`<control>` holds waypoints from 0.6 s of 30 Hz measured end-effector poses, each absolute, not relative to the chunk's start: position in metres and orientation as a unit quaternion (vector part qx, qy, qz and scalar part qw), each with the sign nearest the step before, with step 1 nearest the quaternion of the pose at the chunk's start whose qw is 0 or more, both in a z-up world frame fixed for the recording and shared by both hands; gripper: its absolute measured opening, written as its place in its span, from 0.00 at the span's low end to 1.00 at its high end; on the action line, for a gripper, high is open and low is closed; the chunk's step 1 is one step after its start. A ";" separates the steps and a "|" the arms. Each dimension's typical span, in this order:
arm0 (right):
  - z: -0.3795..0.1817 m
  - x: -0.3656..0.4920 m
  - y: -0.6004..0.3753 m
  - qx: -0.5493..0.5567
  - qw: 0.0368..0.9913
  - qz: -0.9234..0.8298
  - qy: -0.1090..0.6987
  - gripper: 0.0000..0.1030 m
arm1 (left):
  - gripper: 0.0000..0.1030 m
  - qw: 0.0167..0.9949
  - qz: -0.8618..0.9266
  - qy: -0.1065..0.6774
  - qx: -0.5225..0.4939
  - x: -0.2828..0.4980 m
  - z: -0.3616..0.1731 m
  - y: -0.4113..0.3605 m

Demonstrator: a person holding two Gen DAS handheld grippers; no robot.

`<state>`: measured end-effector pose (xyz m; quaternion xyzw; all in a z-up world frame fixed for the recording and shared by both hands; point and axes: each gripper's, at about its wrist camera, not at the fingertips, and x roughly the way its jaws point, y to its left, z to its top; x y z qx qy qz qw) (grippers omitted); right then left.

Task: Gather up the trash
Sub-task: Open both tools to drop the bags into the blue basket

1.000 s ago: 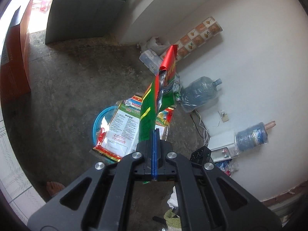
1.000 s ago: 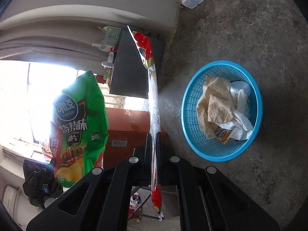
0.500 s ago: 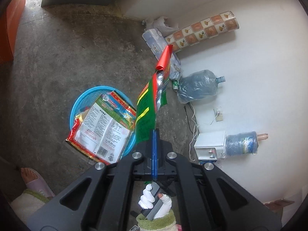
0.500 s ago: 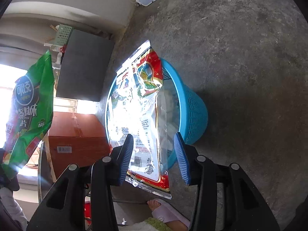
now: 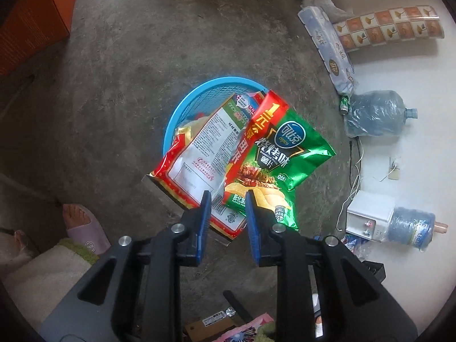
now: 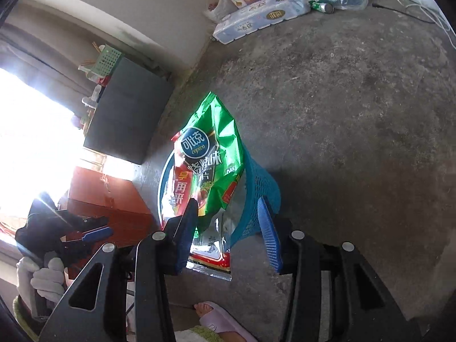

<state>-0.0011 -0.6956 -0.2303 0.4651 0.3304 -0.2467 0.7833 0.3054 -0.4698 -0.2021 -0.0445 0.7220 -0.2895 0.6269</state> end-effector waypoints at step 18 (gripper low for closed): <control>-0.393 0.210 -0.672 0.325 0.658 -0.216 0.644 0.10 | 0.39 0.715 -0.376 0.589 -0.035 0.237 -0.028 -0.220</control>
